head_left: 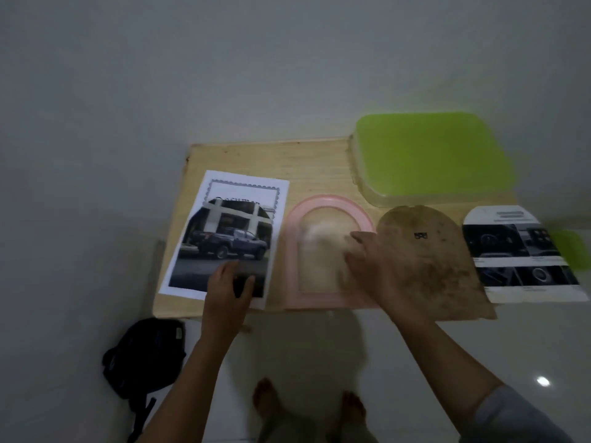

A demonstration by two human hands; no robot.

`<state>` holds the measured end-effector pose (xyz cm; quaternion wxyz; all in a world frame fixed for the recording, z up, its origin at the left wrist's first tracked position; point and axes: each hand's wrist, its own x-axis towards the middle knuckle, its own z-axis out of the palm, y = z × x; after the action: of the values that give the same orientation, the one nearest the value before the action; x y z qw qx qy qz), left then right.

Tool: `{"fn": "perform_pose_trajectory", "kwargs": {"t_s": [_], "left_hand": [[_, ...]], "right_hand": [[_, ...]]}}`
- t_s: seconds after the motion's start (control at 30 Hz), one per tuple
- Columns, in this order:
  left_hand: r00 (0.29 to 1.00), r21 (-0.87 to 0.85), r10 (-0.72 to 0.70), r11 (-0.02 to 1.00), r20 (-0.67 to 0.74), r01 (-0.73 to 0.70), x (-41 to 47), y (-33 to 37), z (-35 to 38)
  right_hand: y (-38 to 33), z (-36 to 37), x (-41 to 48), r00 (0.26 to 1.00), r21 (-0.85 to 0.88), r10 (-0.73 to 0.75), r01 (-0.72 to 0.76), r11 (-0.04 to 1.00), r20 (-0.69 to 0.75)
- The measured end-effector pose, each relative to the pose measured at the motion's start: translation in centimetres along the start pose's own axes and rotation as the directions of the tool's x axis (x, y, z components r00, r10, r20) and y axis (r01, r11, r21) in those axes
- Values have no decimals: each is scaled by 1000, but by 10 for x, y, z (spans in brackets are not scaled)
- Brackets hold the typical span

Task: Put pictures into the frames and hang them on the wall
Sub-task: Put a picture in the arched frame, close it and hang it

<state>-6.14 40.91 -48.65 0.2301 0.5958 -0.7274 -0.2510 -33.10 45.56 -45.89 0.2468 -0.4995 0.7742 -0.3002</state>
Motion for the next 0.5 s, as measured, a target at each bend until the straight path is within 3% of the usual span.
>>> {"fn": "perform_pose_trajectory", "kwargs": {"t_s": [0.17,0.27,0.5], "left_hand": [[993,176,-113,977,-28,116,13,-65,-43],[998,265,-36,964,42,24,13,-89,-47],[994,303,-31,953,108,-4,9,-106,-35]], "right_hand": [[-80,80,34,977,8,-147,148,989,153],[-106,114,53,964,-17,-141,148,989,224],[-118,146,67,990,-161,-15,37,986,139]]}}
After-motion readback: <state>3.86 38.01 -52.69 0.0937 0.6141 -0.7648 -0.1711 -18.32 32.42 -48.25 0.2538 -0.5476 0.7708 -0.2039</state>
